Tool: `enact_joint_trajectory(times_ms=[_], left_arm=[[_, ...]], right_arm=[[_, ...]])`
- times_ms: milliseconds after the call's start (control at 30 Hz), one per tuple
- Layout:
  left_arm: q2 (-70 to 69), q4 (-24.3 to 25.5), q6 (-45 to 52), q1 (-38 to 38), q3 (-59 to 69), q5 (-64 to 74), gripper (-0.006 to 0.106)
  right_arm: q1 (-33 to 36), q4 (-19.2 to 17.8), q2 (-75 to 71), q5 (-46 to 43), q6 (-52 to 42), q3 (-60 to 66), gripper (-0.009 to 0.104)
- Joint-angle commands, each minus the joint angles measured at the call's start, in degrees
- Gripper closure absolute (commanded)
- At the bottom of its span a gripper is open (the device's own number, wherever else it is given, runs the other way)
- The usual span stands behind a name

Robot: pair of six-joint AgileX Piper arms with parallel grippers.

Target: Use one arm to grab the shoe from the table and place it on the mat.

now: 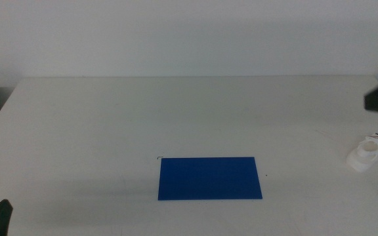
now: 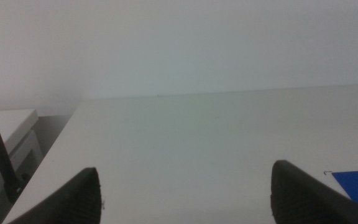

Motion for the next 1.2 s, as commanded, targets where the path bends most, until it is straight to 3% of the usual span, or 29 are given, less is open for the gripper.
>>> enact_joint_trajectory(times_ms=[0, 333, 700, 833, 1033, 1167], left_arm=[[-0.6, -0.5, -0.3, -0.3, 0.4, -4.7, 0.007], [-0.6, -0.5, -0.3, -0.3, 0.4, -4.7, 0.007], [-0.6, -0.5, -0.3, -0.3, 0.4, -4.7, 0.007], [-0.6, -0.5, -0.3, -0.3, 0.4, -4.7, 0.007], [-0.6, -0.5, -0.3, -0.3, 0.4, -4.7, 0.007], [-0.6, -0.5, -0.3, -0.3, 0.4, -4.7, 0.007]], right_arm=[[-0.5, -0.3, 4.1, 0.6, 5.8, -6.8, 0.003], [-0.5, -15.0, 24.8, 13.5, 37.0, -26.4, 0.003], [-0.5, -15.5, 33.3, 13.0, 50.0, -31.7, 0.003], [-0.3, -14.9, 33.4, 13.8, 50.3, -31.6, 0.003], [-0.3, -20.5, 33.4, 13.3, 49.4, -31.6, 0.003], [-0.7, -19.6, 33.5, 18.1, 52.1, -31.6, 0.003]])
